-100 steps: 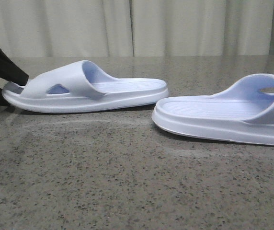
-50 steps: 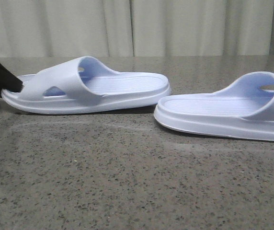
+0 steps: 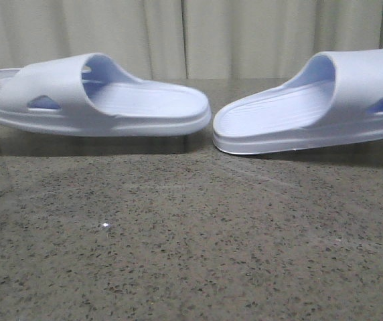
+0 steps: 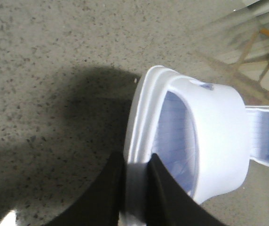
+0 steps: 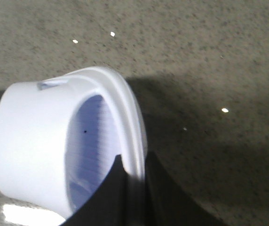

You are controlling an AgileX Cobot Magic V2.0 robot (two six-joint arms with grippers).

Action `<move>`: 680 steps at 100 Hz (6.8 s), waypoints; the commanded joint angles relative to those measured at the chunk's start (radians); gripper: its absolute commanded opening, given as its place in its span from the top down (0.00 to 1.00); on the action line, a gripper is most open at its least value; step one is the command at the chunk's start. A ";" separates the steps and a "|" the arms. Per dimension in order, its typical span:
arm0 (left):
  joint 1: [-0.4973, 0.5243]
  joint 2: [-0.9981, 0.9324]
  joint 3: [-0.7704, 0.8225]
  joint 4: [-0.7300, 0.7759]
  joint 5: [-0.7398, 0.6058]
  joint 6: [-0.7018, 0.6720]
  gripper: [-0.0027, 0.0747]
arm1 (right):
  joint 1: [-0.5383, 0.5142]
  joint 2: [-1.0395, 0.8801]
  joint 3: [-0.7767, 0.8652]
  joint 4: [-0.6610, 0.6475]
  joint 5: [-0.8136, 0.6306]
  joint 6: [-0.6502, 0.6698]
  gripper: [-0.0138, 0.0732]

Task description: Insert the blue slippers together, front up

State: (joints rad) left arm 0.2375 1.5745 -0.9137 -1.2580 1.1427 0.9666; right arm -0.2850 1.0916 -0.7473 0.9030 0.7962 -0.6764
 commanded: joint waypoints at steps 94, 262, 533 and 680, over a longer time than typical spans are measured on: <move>0.004 -0.042 -0.028 -0.081 0.057 0.007 0.95 | -0.003 0.071 -0.130 0.414 0.200 -0.277 0.96; 0.001 -0.040 -0.028 -0.165 0.124 0.024 0.95 | 0.281 0.567 -0.334 0.588 0.328 -0.504 0.96; -0.127 -0.184 -0.196 -0.064 -0.075 0.188 0.61 | 0.011 0.335 -0.383 0.431 0.468 -0.436 0.95; -0.432 -1.081 0.539 0.045 -1.029 0.188 0.95 | 0.359 -0.561 0.424 0.292 -0.479 -0.451 0.94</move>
State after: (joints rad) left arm -0.1863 0.5088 -0.3711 -1.1750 0.1663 1.1550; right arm 0.0742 0.5613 -0.3278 1.1359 0.3735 -1.1178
